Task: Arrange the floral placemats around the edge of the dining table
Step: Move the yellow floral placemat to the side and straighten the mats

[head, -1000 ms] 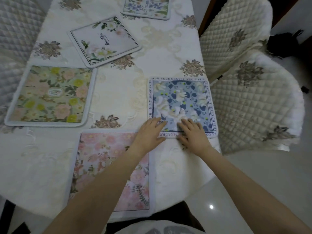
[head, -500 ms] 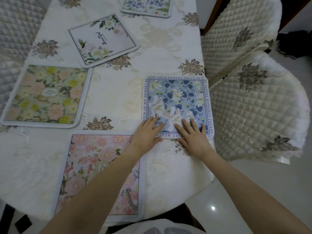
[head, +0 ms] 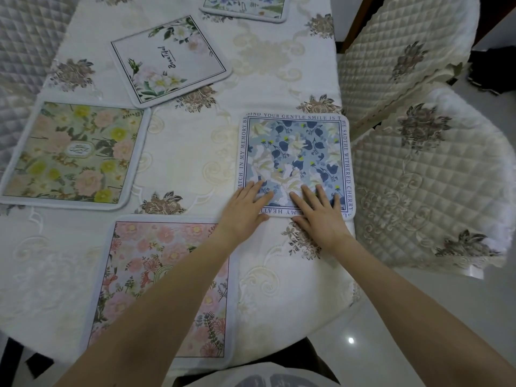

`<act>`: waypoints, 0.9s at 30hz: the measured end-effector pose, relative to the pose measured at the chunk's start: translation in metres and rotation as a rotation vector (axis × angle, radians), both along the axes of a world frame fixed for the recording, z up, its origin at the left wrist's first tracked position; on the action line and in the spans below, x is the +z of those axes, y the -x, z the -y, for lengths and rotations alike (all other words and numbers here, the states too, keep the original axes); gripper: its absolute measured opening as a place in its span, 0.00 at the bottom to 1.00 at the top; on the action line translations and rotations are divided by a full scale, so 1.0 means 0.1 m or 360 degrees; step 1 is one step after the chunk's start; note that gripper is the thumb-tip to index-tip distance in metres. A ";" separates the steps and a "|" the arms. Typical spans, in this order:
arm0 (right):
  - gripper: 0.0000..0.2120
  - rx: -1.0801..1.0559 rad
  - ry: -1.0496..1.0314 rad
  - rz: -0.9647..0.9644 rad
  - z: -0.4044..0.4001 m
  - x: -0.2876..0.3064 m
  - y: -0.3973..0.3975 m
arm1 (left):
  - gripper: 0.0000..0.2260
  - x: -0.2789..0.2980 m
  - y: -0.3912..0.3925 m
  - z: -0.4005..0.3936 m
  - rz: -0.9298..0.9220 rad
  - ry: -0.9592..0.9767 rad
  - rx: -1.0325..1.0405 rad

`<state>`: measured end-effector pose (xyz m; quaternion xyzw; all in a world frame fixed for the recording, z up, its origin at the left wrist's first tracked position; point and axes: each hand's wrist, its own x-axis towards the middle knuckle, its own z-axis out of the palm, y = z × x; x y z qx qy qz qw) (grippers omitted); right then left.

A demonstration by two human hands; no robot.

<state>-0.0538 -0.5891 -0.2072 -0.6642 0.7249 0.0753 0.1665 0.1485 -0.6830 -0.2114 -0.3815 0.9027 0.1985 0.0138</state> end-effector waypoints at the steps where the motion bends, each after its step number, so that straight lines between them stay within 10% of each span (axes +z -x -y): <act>1: 0.28 -0.0007 0.0006 0.0002 -0.01 0.00 -0.01 | 0.25 -0.01 0.00 -0.01 0.0021 0.0003 -0.0004; 27: 0.26 -0.0192 0.0698 0.0504 0.26 1.46 -0.74 | 0.25 1.48 -0.70 -0.04 -0.0235 0.0484 0.0343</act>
